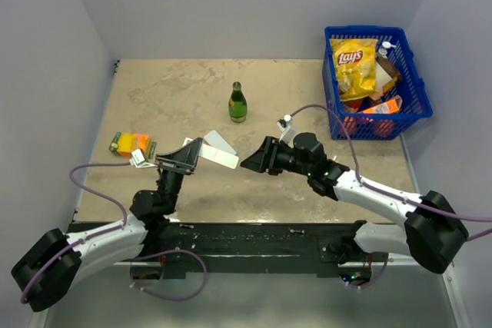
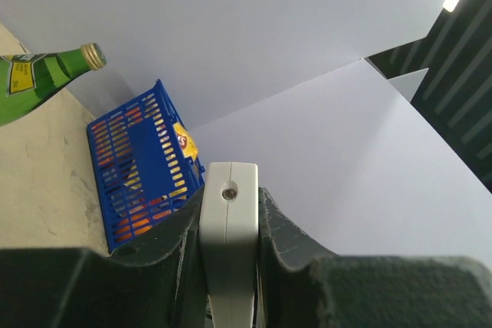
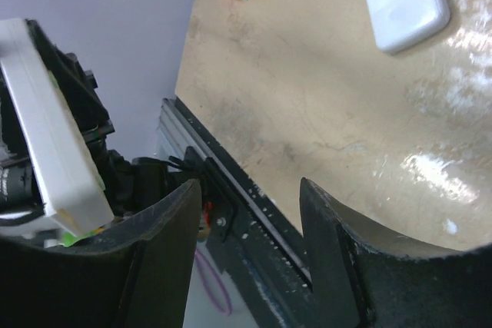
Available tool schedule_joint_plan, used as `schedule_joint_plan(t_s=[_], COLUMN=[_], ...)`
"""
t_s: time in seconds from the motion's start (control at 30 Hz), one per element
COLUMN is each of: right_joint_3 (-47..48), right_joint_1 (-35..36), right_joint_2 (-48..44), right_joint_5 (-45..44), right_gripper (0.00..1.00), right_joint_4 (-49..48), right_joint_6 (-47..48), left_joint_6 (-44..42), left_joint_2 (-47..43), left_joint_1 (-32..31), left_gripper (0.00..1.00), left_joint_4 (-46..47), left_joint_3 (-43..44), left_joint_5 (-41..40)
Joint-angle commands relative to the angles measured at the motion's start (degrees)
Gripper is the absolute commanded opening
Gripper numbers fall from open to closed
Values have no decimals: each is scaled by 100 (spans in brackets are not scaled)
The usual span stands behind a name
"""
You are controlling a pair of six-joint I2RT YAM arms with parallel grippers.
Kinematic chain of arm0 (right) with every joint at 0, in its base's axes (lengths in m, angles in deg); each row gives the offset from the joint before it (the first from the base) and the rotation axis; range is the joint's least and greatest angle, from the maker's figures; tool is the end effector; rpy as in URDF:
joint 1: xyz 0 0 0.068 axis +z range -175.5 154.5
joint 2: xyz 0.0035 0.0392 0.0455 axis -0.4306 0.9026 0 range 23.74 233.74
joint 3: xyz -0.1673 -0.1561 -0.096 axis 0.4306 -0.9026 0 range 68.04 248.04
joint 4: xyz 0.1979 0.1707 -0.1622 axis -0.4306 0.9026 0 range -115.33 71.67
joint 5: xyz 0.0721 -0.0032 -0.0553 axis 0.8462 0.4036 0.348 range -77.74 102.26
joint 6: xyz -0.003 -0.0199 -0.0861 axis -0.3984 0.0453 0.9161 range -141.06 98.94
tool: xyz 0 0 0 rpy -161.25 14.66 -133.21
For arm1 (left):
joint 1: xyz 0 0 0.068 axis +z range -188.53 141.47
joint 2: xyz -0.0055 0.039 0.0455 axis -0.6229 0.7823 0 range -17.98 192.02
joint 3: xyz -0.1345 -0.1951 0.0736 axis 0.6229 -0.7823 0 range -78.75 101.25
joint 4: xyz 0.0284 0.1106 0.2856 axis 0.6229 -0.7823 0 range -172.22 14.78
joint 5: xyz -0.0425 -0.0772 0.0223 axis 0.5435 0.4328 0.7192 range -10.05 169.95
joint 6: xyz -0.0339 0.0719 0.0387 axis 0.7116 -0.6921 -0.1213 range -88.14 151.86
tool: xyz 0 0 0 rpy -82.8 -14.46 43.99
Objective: Load the batteries into the remote control
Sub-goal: Load the battery cover into the remote control, then place the remote control at the center of the board.
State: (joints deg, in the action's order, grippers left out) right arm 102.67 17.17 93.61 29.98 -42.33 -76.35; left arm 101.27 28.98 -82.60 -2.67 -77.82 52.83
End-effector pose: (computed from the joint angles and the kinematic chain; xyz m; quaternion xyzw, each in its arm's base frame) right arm 0.2440 0.2574 0.1702 -0.0018 0.8057 0.5188 0.2859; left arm 0.1924 -0.1365 0.1822 -0.3066 0.4552 -0.6237 0.5566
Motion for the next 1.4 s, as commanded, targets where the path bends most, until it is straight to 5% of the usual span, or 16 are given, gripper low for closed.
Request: schedule_joint_plan(t_s=[0.0, 0.13, 0.4, 0.67, 0.83, 1.37], right_joint_3=[674, 1010, 781, 1678, 2065, 2443], right_joint_1=[-40, -40, -49, 12, 722, 1322], right_joint_2=[-535, -903, -1432, -686, 103, 1740], right_joint_5=[-92, -479, 3, 461, -221, -444], right_gripper=[60, 60, 66, 81, 88, 81], right_joint_4=[956, 1979, 1830, 2736, 2798, 2376], right_joint_6=[1413, 2424, 3242, 5166, 5781, 5407], left_joint_6=[-67, -50, -199, -261, -279, -243], left_joint_2=[24, -46, 49, 858, 1438, 1544], left_joint_1=[-31, -31, 13, 22, 22, 13], left_gripper=[0, 0, 0, 0, 0, 0], left_joint_4=[727, 172, -812, -1586, -1815, -1578], left_joint_3=[-1280, -1113, -709, -85, 425, 575], left_joint_5=[136, 311, 514, 1111, 1340, 1375])
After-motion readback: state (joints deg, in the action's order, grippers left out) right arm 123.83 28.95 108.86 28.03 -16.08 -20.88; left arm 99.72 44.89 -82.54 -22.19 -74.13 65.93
